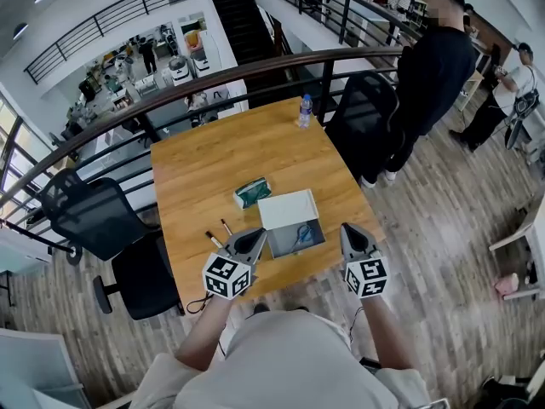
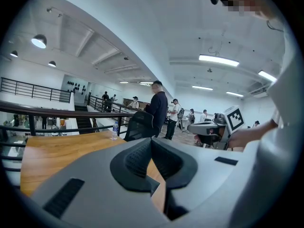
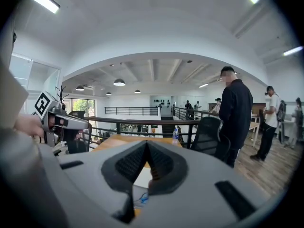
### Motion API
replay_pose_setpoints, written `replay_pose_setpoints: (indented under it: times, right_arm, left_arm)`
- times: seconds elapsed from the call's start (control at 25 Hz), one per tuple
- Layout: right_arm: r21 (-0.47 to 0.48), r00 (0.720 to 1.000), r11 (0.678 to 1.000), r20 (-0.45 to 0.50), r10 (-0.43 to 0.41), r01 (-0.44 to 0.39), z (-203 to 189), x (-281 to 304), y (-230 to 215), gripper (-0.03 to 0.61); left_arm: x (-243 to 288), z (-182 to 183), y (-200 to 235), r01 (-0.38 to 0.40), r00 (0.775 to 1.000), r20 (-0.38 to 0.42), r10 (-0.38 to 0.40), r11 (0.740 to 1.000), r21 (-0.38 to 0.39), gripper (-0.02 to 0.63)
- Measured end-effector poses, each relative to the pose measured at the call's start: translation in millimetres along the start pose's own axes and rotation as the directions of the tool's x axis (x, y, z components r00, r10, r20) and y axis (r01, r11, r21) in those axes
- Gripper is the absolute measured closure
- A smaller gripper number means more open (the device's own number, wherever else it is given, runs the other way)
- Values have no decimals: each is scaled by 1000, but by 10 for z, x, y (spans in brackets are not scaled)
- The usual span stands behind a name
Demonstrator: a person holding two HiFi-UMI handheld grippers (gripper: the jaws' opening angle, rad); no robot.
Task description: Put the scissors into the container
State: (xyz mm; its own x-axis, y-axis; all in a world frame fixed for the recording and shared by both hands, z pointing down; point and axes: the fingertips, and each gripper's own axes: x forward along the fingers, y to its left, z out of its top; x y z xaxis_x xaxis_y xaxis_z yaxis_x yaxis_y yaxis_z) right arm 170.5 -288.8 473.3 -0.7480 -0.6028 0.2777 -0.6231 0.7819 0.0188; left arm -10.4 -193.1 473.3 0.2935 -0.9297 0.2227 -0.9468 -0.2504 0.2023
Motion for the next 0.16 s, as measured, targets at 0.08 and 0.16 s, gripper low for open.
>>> replay_pose_setpoints:
  times: [0.08, 0.16]
  right_arm:
    - [2, 1000, 1000, 1, 1, -1, -7, 10, -10, 577]
    - [3, 1000, 1000, 3, 1, -1, -12, 21, -25, 577]
  left_arm:
    - [14, -13, 7, -3, 1000, 1, 3, 1000, -5, 621]
    - [35, -25, 11, -5, 1000, 0, 5, 1000, -9, 621]
